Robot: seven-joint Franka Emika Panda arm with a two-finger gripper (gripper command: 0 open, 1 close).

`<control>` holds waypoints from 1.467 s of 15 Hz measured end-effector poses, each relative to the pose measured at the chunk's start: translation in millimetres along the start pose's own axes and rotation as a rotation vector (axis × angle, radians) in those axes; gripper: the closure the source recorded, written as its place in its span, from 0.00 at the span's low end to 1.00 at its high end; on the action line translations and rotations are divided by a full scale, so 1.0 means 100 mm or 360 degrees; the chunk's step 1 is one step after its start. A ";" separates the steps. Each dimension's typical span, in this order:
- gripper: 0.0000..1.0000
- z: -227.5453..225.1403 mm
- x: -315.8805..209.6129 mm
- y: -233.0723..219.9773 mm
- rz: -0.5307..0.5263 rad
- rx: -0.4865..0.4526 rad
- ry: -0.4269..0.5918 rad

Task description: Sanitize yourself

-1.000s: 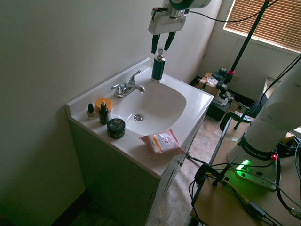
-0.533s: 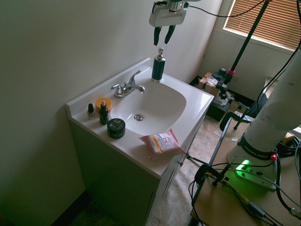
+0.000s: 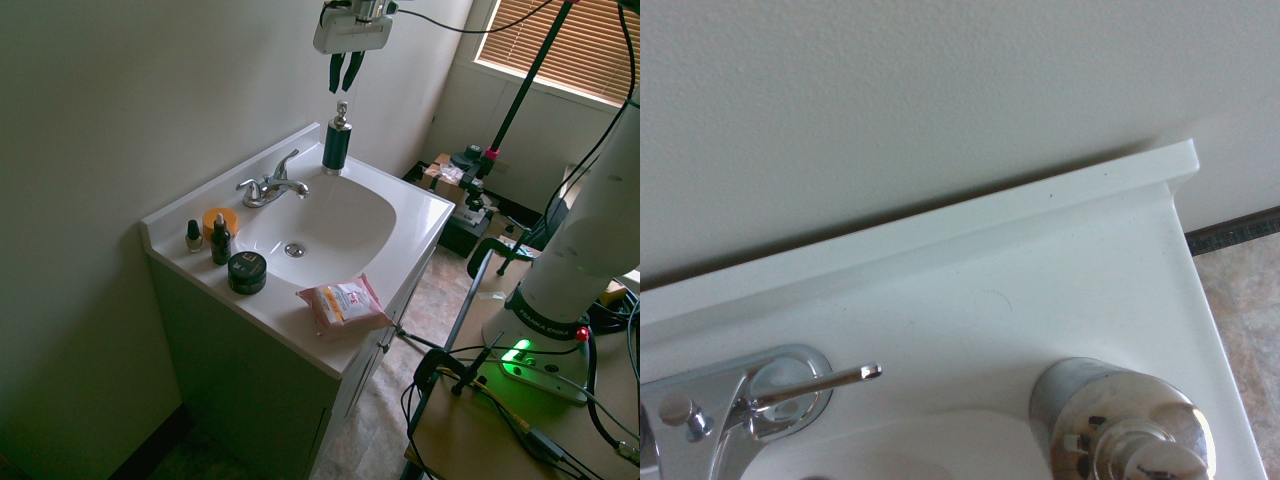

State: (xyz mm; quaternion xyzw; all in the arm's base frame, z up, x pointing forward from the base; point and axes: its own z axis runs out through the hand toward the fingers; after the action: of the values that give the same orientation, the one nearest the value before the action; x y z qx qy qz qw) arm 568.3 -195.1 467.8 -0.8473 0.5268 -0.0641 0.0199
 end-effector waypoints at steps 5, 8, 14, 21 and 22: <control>1.00 0.18 0.11 0.04 0.0036 -0.0036 -0.0022; 1.00 0.22 0.18 0.11 0.0067 -0.0042 -0.0029; 1.00 0.31 0.18 0.16 0.0085 -0.0051 -0.0050; 1.00 0.42 0.21 0.22 0.0116 -0.0028 -0.0054; 1.00 0.41 0.22 0.23 0.0114 -0.0025 -0.0054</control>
State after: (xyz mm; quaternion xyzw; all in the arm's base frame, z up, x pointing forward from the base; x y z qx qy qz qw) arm 562.8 -225.8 427.1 -0.8289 0.5570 -0.0448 0.0246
